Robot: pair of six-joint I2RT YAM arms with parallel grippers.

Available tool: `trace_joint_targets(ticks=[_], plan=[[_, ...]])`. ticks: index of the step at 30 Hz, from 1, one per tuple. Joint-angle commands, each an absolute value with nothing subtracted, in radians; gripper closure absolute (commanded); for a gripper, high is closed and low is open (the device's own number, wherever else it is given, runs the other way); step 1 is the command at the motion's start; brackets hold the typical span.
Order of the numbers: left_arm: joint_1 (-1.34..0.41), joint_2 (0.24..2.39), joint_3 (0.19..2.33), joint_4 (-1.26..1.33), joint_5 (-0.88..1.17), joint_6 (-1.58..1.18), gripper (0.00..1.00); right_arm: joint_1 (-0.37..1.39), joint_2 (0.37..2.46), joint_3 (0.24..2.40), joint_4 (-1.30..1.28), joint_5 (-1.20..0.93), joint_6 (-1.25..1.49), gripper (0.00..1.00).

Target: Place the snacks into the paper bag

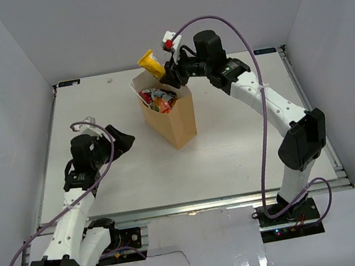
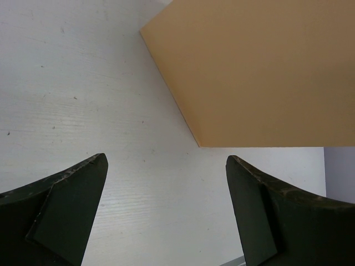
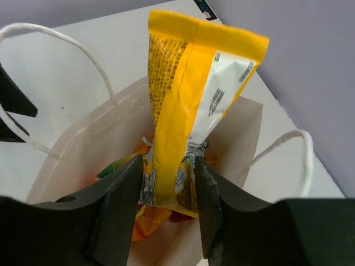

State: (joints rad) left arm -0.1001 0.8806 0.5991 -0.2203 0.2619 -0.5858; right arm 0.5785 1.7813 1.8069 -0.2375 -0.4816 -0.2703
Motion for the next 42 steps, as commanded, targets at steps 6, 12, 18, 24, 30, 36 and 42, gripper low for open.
trace_joint_targets(ticks=[6,12,18,24,30,36,42], plan=[[-0.097,0.815,0.643,-0.275,0.233,-0.578,0.02,0.584,1.686,1.770,-0.215,-0.443,-0.268,0.28],[-0.097,0.772,0.758,-0.319,0.160,-0.535,0.02,0.549,1.570,1.741,-0.264,-0.414,-0.278,0.09],[-0.097,0.739,0.845,-0.345,0.115,-0.499,0.02,0.315,1.404,1.516,-0.275,-0.230,-0.172,0.10],[-0.097,0.712,0.864,-0.350,0.095,-0.473,0.02,0.167,1.223,1.269,-0.276,0.021,-0.077,0.10],[-0.095,0.709,0.887,-0.350,0.118,-0.453,0.02,0.098,1.039,1.055,-0.279,0.144,-0.045,0.10],[-0.097,0.704,0.887,-0.350,0.137,-0.448,0.02,0.075,0.951,0.996,-0.285,0.173,-0.046,0.10],[-0.097,0.703,0.879,-0.342,0.149,-0.453,0.02,0.068,0.930,0.994,-0.287,0.179,-0.048,0.10]])
